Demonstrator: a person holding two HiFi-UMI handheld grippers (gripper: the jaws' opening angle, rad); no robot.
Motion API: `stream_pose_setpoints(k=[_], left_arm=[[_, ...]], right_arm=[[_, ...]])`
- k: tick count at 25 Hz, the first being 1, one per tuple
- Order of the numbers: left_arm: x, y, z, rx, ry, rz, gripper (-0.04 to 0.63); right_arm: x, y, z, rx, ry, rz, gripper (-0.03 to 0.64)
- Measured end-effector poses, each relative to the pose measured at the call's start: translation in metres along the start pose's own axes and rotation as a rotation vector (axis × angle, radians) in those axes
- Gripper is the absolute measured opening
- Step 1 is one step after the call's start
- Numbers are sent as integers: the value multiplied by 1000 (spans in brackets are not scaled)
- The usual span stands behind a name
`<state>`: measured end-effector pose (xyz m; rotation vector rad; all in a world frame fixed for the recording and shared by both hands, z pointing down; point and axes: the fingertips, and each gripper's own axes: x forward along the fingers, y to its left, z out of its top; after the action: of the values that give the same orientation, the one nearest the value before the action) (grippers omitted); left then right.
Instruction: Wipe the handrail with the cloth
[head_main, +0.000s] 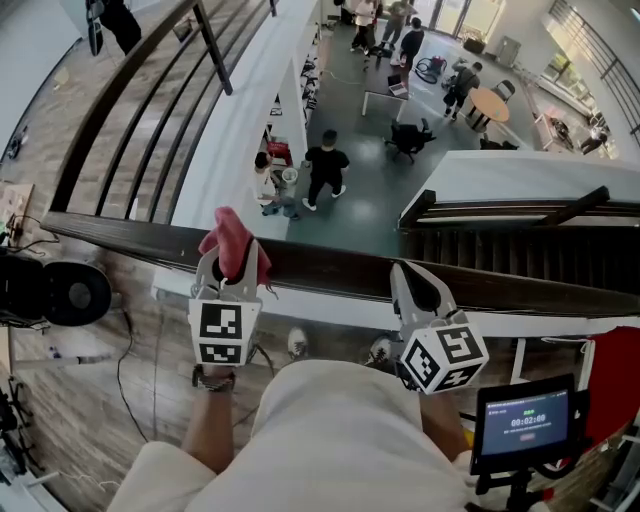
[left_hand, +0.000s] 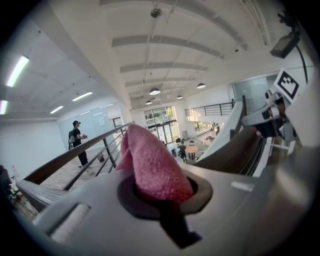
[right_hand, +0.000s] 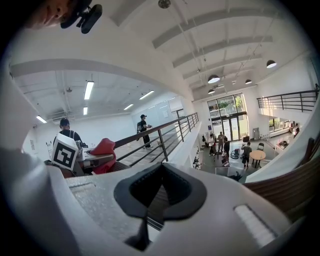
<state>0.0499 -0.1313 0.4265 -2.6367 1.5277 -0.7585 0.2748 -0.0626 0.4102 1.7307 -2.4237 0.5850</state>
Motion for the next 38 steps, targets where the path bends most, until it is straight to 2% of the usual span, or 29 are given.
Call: stream_pose_setpoints(k=[7,14,19,23,28,38], left_arm=[[9,-27,14,75,-5,-30,32],[18,-41,26,143,-13,-60,32],[13,-43,24,154,-16,-52,32],[9,-52,12,127,-10,-53,32],[8,-60,14,157,-18,-82,32],[16,-74,37,179,-21,-112,32]], right_arm=[[-2,2,-5,-63,29,22,3],[-1,-1,-1,-24,15,8,3],[-5,1,-4,-38,24,5,3],[-12,1,-6,-24,18,5,3],[-13,1,-8,-26,22,-19,3],[-16,-19,8,-58,28,-85,3]])
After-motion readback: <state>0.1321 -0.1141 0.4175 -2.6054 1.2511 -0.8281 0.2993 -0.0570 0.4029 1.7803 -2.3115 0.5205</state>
